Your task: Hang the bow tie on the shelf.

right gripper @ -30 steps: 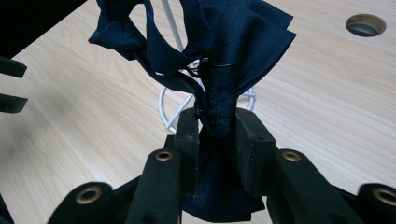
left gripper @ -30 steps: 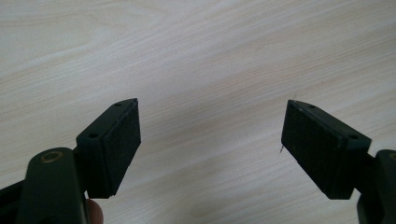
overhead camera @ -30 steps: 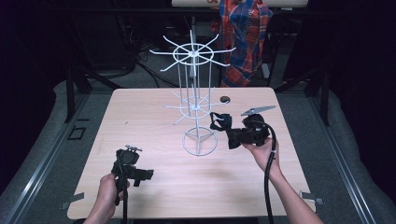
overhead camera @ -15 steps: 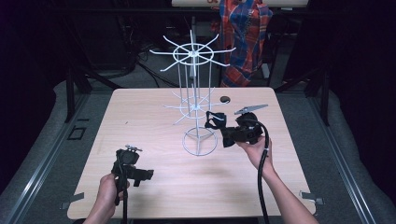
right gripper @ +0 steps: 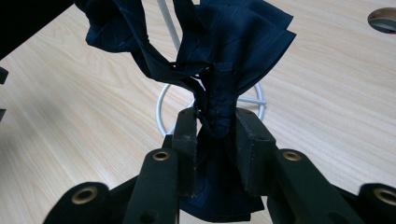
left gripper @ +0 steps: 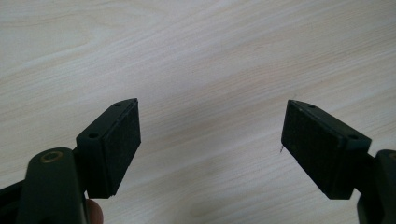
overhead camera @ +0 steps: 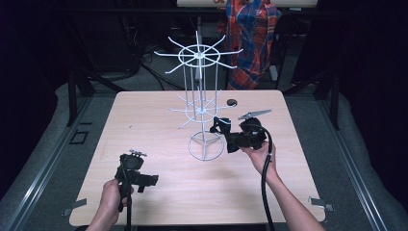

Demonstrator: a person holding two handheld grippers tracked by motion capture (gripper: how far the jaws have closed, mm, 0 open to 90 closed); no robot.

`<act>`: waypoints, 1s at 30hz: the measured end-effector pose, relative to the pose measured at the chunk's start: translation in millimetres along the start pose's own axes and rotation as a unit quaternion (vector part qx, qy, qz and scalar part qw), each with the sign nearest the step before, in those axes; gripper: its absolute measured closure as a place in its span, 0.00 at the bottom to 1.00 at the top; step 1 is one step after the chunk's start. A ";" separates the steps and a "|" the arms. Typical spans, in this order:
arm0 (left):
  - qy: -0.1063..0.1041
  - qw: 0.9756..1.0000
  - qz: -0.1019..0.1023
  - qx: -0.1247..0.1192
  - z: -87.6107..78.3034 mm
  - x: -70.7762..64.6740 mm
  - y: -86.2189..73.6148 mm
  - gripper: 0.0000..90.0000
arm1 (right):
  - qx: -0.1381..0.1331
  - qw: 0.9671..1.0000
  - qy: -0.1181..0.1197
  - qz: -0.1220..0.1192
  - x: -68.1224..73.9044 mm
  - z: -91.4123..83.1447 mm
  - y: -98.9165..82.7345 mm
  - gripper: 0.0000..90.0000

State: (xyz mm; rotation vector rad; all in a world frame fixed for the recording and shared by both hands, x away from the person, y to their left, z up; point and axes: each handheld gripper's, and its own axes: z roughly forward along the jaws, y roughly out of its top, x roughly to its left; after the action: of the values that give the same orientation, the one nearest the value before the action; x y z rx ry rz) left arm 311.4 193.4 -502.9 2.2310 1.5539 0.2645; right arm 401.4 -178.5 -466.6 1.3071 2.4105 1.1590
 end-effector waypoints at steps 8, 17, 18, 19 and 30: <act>0.001 1.000 0.000 0.000 0.5 -0.3 0.1 0.22 | -0.007 1.000 0.009 0.001 -1.2 5.4 -2.3 0.78; 0.001 1.000 -0.002 0.001 0.5 -0.1 -0.2 0.22 | -0.001 1.000 0.015 0.002 -2.0 10.7 -3.1 0.76; 0.001 1.000 -0.001 0.001 0.6 -0.2 -0.1 0.22 | 0.000 1.000 0.015 0.001 -2.2 10.7 -3.0 0.75; 0.001 1.000 -0.001 0.001 0.6 -0.3 -0.1 0.22 | 0.000 1.000 0.017 0.002 -2.0 11.5 -3.3 0.75; 0.003 1.000 -0.001 0.001 0.0 -0.9 -0.4 0.22 | 0.002 1.000 0.022 0.002 -0.4 11.6 -2.8 0.70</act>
State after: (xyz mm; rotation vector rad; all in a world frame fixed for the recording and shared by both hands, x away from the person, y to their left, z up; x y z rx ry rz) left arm 310.8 192.7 -503.0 2.2320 1.5595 0.2695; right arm 405.3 -173.3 -476.7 1.3024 2.4420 1.1973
